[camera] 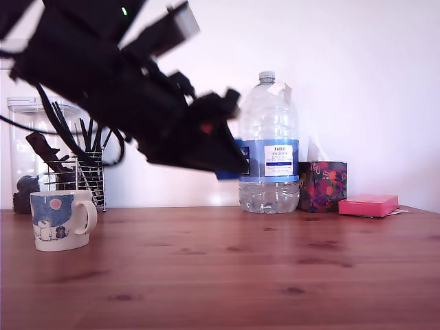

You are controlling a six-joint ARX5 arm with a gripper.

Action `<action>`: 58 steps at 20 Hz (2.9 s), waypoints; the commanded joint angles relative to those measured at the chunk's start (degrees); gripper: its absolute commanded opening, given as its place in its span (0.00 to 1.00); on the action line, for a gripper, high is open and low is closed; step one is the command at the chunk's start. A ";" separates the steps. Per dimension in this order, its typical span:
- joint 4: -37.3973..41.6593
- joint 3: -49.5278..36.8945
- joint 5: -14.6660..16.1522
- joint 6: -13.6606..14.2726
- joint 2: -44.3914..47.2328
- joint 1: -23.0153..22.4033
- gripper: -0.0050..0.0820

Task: Pick up the coffee capsules from the table one by one and drop them inside the nearest coffee cup

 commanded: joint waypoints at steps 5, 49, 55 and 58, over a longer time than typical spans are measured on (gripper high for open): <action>-4.31 -0.09 0.26 0.31 -5.01 11.87 0.16; -36.00 28.94 9.31 0.31 22.51 35.01 0.16; -36.15 28.94 9.35 0.31 22.51 34.99 0.17; -36.13 28.94 9.31 0.31 22.51 34.99 0.23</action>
